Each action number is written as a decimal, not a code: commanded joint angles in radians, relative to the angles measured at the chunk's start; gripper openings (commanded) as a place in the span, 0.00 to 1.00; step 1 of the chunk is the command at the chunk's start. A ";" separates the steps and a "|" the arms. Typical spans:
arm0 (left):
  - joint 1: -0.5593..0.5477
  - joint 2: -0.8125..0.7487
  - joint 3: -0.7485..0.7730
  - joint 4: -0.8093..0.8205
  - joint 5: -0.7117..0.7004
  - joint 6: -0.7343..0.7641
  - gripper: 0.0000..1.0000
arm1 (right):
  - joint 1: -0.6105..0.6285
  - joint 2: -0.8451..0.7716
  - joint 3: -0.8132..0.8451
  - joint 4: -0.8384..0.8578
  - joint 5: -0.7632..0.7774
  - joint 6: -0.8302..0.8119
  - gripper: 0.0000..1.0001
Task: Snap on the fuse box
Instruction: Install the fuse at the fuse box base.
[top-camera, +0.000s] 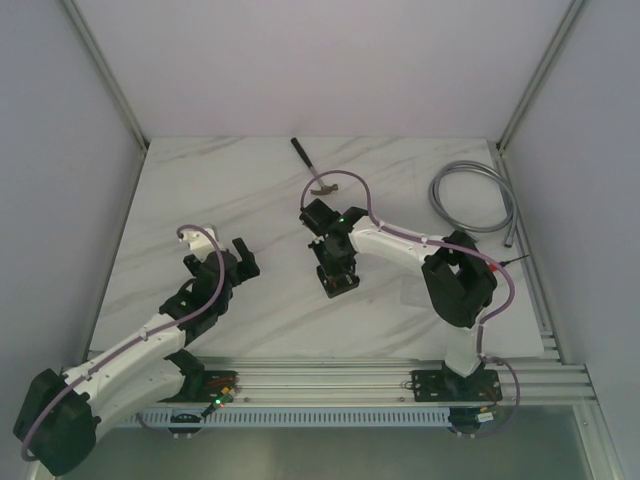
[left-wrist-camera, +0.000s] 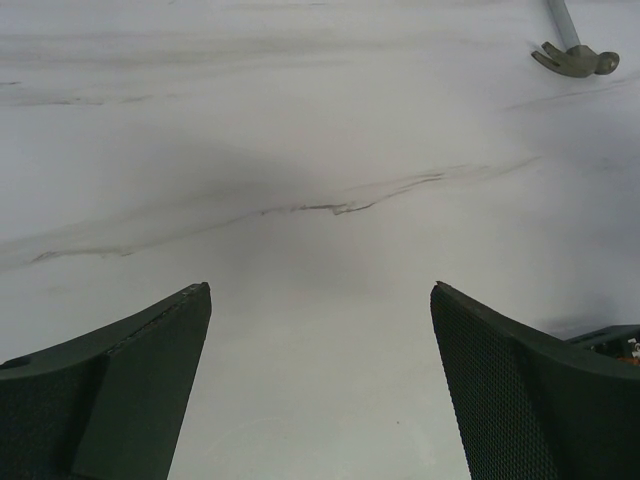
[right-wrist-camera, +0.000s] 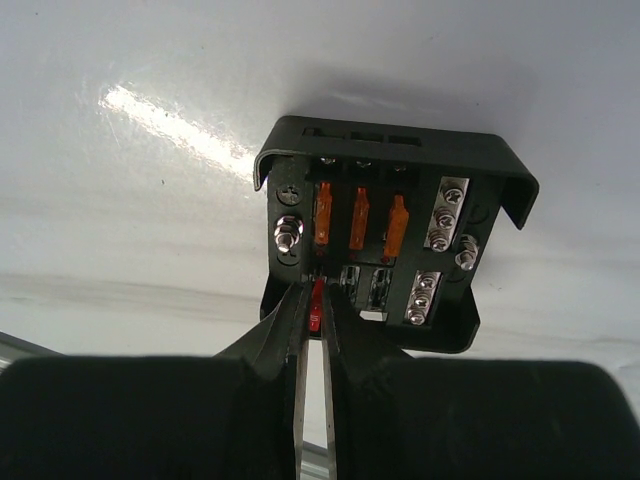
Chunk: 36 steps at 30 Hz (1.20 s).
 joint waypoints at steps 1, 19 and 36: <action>0.006 -0.003 0.028 -0.013 -0.006 0.009 1.00 | 0.014 0.030 0.031 -0.009 0.013 -0.022 0.00; 0.007 -0.001 0.028 -0.012 -0.001 0.007 1.00 | 0.030 -0.020 0.016 0.017 0.026 -0.085 0.29; 0.009 -0.001 0.027 -0.011 0.012 0.006 1.00 | 0.034 -0.054 -0.028 -0.003 0.048 -0.005 0.31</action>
